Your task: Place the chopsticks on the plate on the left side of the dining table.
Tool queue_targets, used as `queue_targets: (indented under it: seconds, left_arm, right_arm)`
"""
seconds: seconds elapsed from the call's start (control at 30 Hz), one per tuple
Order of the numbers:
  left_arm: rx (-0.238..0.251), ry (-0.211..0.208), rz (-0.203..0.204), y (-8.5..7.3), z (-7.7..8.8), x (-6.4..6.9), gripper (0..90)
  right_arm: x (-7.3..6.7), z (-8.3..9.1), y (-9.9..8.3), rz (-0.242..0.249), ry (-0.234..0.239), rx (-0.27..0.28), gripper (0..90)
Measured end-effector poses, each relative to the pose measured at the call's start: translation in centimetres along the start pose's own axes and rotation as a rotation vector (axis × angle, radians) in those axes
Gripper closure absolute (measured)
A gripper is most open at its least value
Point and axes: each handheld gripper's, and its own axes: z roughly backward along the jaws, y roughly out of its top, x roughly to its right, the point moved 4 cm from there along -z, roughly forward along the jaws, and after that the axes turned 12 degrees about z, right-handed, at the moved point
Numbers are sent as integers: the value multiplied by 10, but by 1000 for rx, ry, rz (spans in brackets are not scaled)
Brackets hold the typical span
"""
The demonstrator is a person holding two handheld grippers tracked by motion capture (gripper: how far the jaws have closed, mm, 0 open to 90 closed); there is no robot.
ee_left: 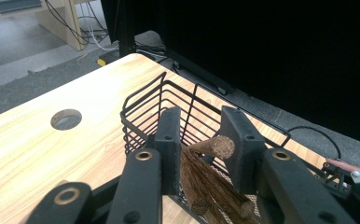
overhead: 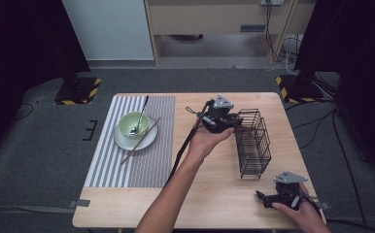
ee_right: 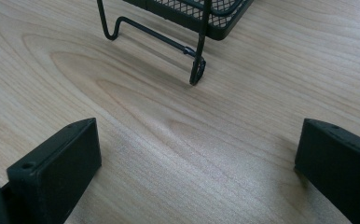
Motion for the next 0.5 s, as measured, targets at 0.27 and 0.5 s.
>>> queue_targets:
  seconds: [0.27,0.5]
  left_arm:
    - [2,4,-4,0,3,1,695]
    - [1,5,-9,0,4,1,719]
  right_arm:
    - [0,0,0,0,0,0,4]
    - [0,0,0,0,0,0,4]
